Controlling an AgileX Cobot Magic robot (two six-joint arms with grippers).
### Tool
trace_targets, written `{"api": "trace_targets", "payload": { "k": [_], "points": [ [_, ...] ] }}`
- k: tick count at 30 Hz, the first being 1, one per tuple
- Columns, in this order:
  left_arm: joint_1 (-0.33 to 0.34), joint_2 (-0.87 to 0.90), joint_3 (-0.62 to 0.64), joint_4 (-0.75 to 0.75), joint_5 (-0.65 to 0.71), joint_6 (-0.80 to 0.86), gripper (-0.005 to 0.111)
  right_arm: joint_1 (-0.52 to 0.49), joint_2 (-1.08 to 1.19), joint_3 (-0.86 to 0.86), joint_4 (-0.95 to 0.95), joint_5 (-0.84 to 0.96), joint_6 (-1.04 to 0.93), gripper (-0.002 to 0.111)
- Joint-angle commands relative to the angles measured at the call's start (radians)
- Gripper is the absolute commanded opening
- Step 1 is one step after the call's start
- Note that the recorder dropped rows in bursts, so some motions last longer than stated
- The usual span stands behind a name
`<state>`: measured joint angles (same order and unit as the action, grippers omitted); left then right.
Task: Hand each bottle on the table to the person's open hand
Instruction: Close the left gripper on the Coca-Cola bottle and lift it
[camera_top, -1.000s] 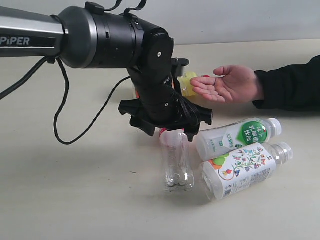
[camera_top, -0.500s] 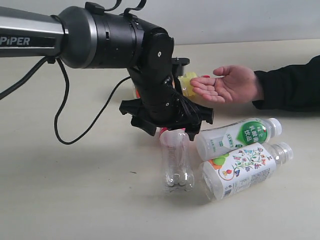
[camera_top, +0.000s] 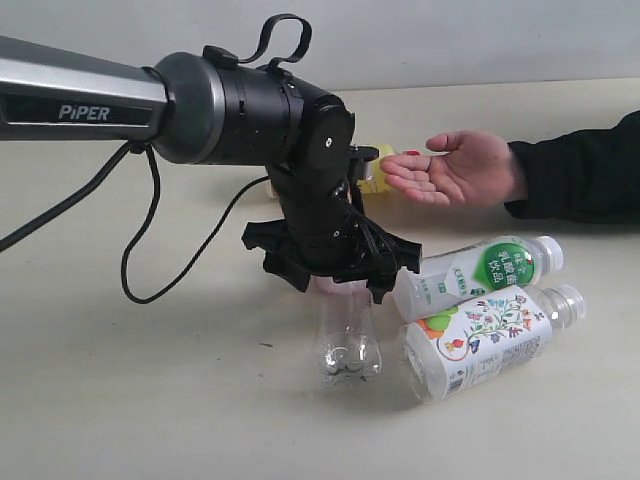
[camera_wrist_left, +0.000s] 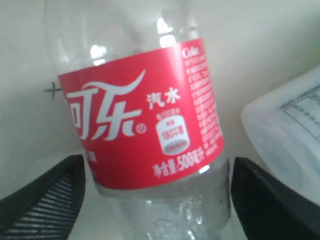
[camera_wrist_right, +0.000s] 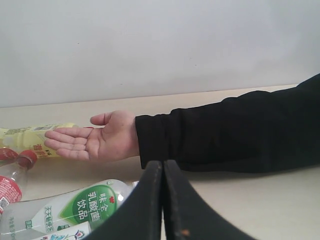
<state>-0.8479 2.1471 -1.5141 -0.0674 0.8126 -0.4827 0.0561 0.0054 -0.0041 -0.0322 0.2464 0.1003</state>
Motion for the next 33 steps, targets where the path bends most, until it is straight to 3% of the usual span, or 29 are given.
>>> {"api": "trace_targets", "payload": {
  "k": [1,10,21,25,33],
  "points": [
    [-0.003,-0.006,0.002,0.005,-0.005,0.003,0.077,-0.006,-0.005,0.004,0.000,-0.008,0.001,0.000],
    [-0.003,-0.006,0.002,0.005,0.003,0.003,0.075,-0.006,-0.005,0.004,0.000,-0.008,0.001,0.000],
    [-0.003,-0.006,0.002,0.003,0.025,-0.012,0.026,-0.006,-0.005,0.004,0.000,-0.008,0.001,0.000],
    [-0.003,-0.006,0.002,0.003,0.027,-0.012,0.002,-0.006,-0.005,0.004,0.000,-0.008,0.001,0.000],
    [-0.003,-0.076,-0.007,0.005,0.035,-0.012,0.000,-0.006,-0.005,0.004,0.000,-0.008,0.001,0.000]
  ]
}}
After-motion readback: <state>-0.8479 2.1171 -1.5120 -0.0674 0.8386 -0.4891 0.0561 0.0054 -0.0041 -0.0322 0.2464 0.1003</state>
